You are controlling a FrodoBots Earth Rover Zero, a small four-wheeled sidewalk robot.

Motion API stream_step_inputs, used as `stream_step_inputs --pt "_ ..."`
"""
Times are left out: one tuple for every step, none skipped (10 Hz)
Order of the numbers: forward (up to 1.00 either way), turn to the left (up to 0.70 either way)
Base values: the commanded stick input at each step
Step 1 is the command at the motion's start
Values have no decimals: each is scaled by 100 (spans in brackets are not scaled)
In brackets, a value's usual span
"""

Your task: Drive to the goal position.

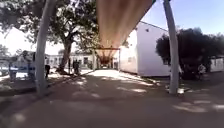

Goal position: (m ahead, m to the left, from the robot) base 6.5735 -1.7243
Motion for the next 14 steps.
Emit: stream_step_inputs --pt "70 0" --pt "70 0" --pt "70 0" --pt "70 0" --pt "70 0" --pt "70 0" --pt "70 0" --pt "70 0" --pt "70 0" --pt "70 0" --pt "70 0" --pt "70 0" --pt "70 0" --pt "70 0"
